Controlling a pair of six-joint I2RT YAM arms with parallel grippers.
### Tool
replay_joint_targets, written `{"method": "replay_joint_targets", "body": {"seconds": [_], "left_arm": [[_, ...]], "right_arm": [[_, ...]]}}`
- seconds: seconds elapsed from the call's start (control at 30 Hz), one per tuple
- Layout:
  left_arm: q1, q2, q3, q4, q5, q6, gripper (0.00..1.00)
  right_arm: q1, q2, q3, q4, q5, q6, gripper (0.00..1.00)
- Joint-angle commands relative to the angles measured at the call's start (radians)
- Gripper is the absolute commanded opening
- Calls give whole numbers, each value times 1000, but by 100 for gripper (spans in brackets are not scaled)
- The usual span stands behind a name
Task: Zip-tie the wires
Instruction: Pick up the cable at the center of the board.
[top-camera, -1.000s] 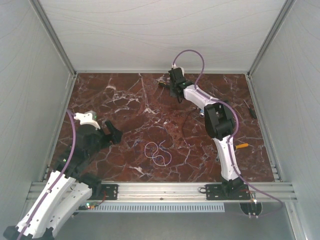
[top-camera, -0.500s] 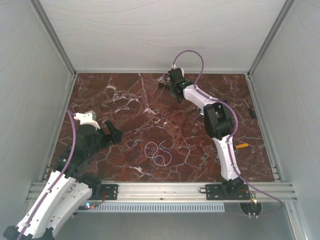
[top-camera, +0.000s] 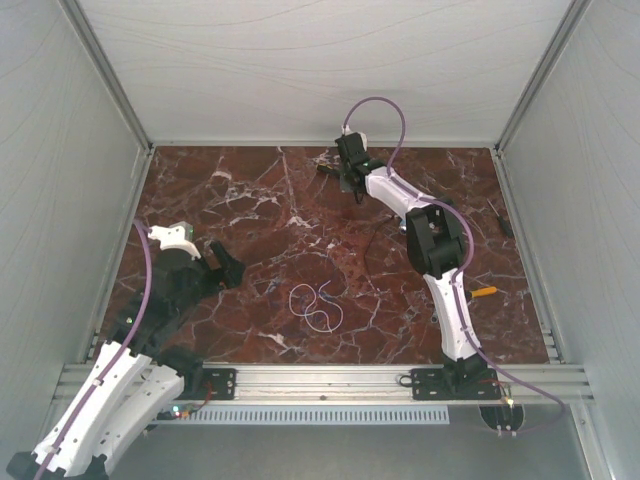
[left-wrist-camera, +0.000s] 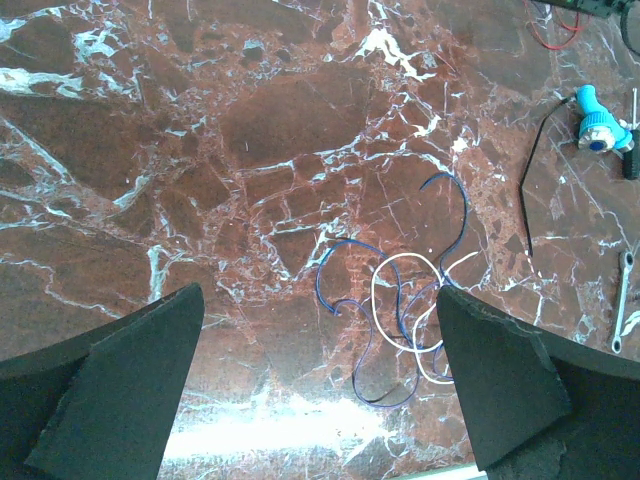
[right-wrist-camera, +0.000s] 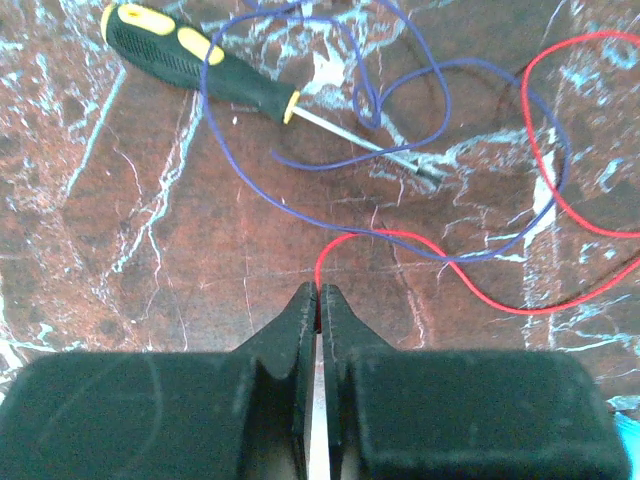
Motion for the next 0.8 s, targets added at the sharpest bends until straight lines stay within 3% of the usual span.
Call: {"method": "replay_joint_targets", "body": {"seconds": [0.0,0.3,0.77], "left_arm": [[0,-9,7,35,-9,20,100],[1,-7,8,35,-7,23,100],[0,-9,8,35,-9,21,100]], "right_arm": [[-8,-29,57,-23,45,-35,0],[-7,-225,30,-55,8,-34,0],[0,-532,51,37,-271,-7,0]]}}
